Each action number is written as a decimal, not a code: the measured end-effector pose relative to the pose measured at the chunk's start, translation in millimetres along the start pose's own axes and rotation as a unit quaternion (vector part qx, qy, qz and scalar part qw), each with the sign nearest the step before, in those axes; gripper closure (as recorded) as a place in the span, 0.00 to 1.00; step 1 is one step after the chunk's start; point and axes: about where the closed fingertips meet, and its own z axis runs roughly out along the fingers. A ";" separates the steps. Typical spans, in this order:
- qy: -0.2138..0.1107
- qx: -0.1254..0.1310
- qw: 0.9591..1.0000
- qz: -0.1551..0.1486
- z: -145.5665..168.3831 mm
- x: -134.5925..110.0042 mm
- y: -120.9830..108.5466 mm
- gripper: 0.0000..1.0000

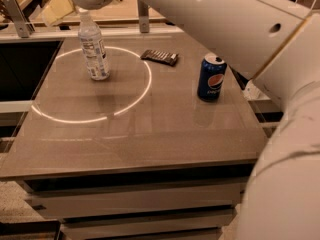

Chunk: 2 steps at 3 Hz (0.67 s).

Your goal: Move blue plastic bottle near rxbar chocolate

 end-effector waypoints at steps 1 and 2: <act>0.014 0.008 1.000 0.000 28.4 -3.7 -3.1 0.00; 0.029 0.012 0.999 0.010 45.1 -3.2 -7.2 0.00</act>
Offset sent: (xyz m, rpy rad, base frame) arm 0.0509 0.0201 -0.0336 -0.0406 0.0771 -0.0625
